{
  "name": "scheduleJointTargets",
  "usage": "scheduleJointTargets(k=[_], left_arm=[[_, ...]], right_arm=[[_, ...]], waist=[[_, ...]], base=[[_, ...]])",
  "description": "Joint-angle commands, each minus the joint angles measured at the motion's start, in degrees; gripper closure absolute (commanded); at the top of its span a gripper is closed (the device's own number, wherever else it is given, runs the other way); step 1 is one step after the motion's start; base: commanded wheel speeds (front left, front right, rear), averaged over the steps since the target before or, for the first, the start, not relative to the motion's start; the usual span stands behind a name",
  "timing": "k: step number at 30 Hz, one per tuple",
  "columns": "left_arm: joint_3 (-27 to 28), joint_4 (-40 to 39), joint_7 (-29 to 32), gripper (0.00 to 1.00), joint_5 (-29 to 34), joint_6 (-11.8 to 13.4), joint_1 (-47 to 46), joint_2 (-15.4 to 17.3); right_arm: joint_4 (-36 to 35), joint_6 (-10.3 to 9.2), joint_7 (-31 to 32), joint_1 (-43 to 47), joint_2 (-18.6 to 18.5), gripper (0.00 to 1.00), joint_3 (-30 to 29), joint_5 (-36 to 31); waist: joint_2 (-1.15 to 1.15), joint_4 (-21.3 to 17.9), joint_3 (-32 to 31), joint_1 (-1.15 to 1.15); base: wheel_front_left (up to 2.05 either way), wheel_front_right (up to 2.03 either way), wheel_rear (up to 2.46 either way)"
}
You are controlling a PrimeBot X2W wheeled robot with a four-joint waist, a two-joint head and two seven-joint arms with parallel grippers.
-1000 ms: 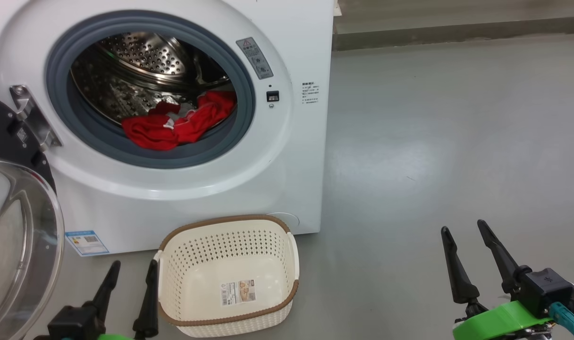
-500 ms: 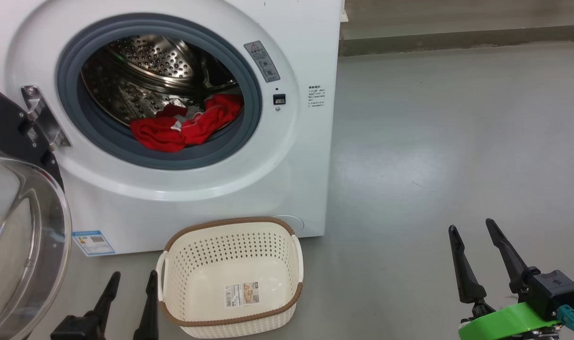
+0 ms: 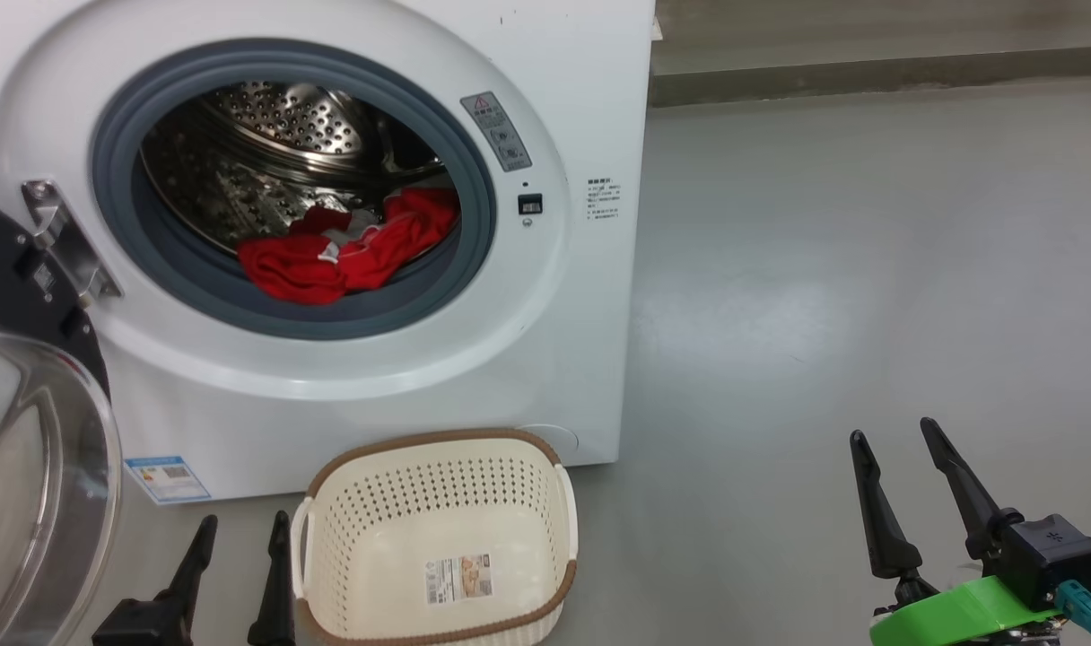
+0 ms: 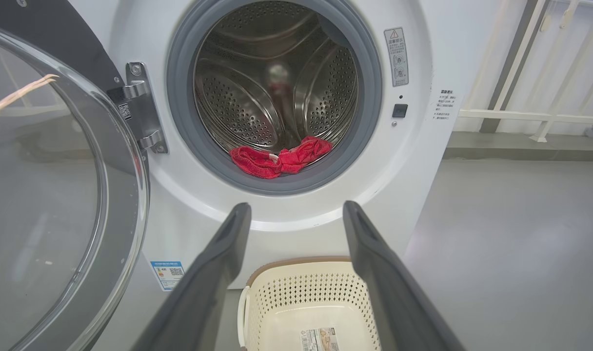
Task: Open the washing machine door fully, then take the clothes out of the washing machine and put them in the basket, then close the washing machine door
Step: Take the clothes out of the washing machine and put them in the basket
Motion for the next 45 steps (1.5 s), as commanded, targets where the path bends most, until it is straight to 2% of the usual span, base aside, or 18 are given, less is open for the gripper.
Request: scheduleJointTargets(k=[1,5,14,32,45], left_arm=[[2.17,-1.72,-0.3,0.0,0.09,0.26,-1.92,1.3],[2.21,-2.68,-0.57,0.0,-0.04,-0.2,-2.01,1.34],[1.94,-3.72,-0.81,0.0,1.01,0.6,-1.69,1.69],[1.47,-4.99,-0.25,0.0,0.08,1.32,-1.71,1.39],[-0.12,-3.92,0.18,0.0,0.44,1.63,-6.19,0.17]], right_arm=[[-1.2,0.2,-0.37,-0.6,-0.49,0.0,1.63,-0.25],[-0.96,0.2,-0.37,-0.72,-0.49,0.0,1.8,-0.16],[-0.6,0.2,-0.37,-1.0,-0.49,0.0,2.21,0.09],[-0.83,0.2,-0.37,-0.77,-0.92,0.0,2.14,0.26],[-1.98,0.2,-0.37,-1.91,-0.78,0.0,2.3,0.15]], waist=[[0.0,0.06,0.09,0.0],[0.0,0.21,0.21,0.0],[0.0,0.34,0.21,0.0],[0.0,0.67,0.63,0.0],[0.0,2.86,4.08,0.0]], base=[[1.94,-1.94,0.0],[1.92,-1.92,-0.01],[1.05,-1.05,0.0],[0.04,-0.04,0.0],[0.0,0.0,0.0]])
